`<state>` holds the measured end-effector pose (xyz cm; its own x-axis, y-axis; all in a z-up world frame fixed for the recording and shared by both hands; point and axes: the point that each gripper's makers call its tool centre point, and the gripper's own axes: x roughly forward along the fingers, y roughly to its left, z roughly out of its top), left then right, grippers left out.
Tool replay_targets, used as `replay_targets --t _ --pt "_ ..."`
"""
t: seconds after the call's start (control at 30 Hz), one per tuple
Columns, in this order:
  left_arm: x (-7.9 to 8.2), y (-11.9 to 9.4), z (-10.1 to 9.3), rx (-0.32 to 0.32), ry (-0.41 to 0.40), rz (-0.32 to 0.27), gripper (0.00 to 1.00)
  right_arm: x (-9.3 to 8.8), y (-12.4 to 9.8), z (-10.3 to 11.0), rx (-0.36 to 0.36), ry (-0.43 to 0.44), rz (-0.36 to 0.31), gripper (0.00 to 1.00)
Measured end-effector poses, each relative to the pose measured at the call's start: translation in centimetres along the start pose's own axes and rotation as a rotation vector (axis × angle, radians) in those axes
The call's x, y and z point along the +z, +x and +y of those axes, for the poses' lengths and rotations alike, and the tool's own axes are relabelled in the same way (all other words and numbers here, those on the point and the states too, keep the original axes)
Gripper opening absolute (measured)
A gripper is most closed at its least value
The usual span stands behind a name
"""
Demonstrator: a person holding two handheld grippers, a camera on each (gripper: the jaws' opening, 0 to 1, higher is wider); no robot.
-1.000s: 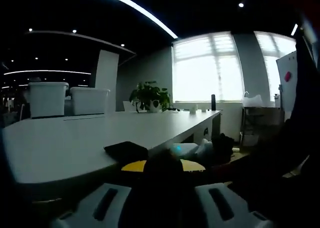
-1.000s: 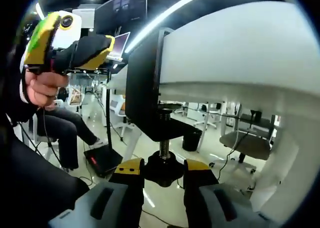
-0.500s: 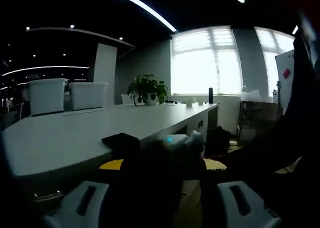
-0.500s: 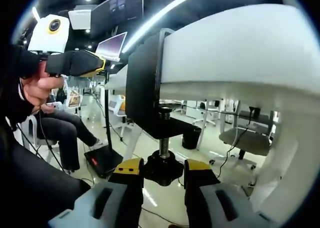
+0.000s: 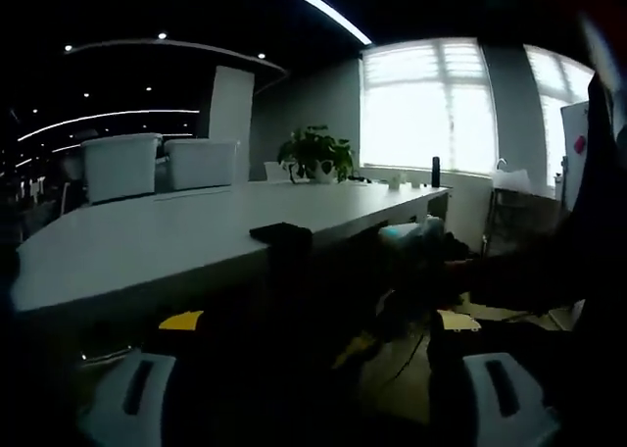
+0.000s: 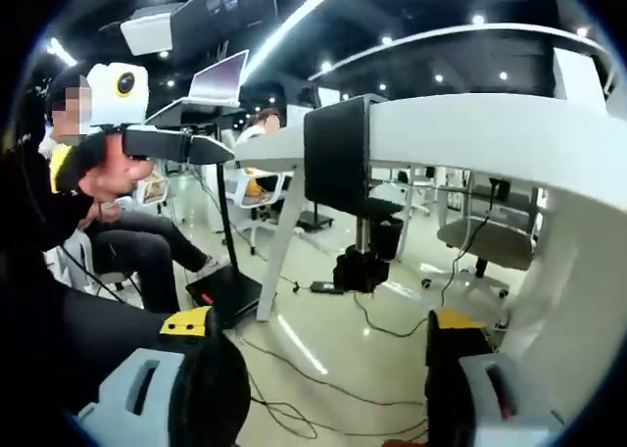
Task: Clamp the fixed fixture on the desktop, loosen the retaining clip, secure it to the edge of the desk, and tighten the retaining clip.
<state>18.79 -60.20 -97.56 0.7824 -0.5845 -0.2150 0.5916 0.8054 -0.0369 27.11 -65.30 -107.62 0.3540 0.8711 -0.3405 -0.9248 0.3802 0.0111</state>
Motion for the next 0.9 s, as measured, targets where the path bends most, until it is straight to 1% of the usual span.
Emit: replay_targets --t 0.03,0.07,0.1,0.13,0.17,0.2,0.23,0.27,0.3,0.37,0.43,0.47,0.57,0.63,0.67,0.73,0.8,0.83,0.87,0.9 --pt "-0.2 -0.5 0.2 0.005 -0.004 0.007 0.94 -0.5 -0.7 0.6 0.017 0.014 0.032 0.97" --pt "-0.4 -0.8 0.3 0.006 -0.009 0.015 0.95 -0.8 -1.2 0.7 0.016 0.019 0.054 0.97" --pt "-1.1 -1.5 0.5 0.015 -0.03 0.047 0.95 -1.2 -2.3 0.8 -0.009 0.024 0.089 0.97" --pt "-1.9 -2.1 1.0 0.046 -0.057 0.092 0.95 -1.3 -2.6 0.8 -0.01 0.023 0.1 0.97" --pt "-2.6 -2.6 1.4 0.067 -0.075 0.129 0.95 -1.3 -3.4 1.5 -0.007 0.023 0.11 0.97" --pt "-2.9 -3.0 1.6 0.062 -0.075 0.15 0.95 -1.2 -4.1 1.6 -0.013 0.02 0.114 0.97" --pt "-2.9 -3.4 1.8 0.063 -0.078 0.146 0.95 -1.6 -4.8 1.3 -0.031 0.012 0.136 0.97" --pt "-3.0 -3.9 2.0 0.065 -0.086 0.151 0.95 -1.4 -5.5 1.1 -0.037 0.008 0.142 0.97" --pt "-3.0 -4.7 2.3 0.076 -0.115 0.151 0.95 -1.4 -6.2 0.8 -0.048 0.004 0.155 0.97" --pt "-2.9 -5.7 2.7 0.077 -0.141 0.144 0.95 -1.1 -7.4 0.0 -0.066 0.005 0.159 0.97" --pt "-2.5 -6.6 3.7 0.098 -0.179 0.127 0.95 -1.2 -8.7 -1.3 -0.099 0.032 0.176 0.97" --pt "-2.2 -7.1 4.1 0.105 -0.188 0.114 0.95 -1.0 -9.1 -1.6 -0.102 0.043 0.165 0.97" --pt "-1.5 -8.2 5.3 0.132 -0.203 0.08 0.95 0.4 -10.3 -1.6 -0.097 0.072 0.104 0.97" --pt "-0.9 -8.7 5.3 0.128 -0.198 0.06 0.95 1.4 -11.1 -1.3 -0.098 0.069 0.064 0.97" --pt "-0.5 -8.9 5.3 0.129 -0.19 0.048 0.95 1.8 -11.6 -1.1 -0.099 0.061 0.056 0.97" --pt "0.0 -9.0 5.1 0.132 -0.172 0.043 0.95 2.3 -12.3 -0.7 -0.103 0.051 0.049 0.97" --pt "0.0 -9.1 4.8 0.126 -0.158 0.061 0.95 2.2 -13.1 -0.5 -0.112 0.052 0.083 0.97" --pt "0.0 -9.2 4.6 0.12 -0.156 0.074 0.95 1.8 -13.5 -0.4 -0.114 0.064 0.116 0.97" --pt "0.0 -9.3 4.5 0.116 -0.154 0.08 0.95 1.5 -13.7 -0.3 -0.116 0.071 0.135 0.97" --pt "0.0 -9.3 4.4 0.115 -0.149 0.086 0.95 1.5 -13.9 -0.4 -0.126 0.072 0.142 0.97"
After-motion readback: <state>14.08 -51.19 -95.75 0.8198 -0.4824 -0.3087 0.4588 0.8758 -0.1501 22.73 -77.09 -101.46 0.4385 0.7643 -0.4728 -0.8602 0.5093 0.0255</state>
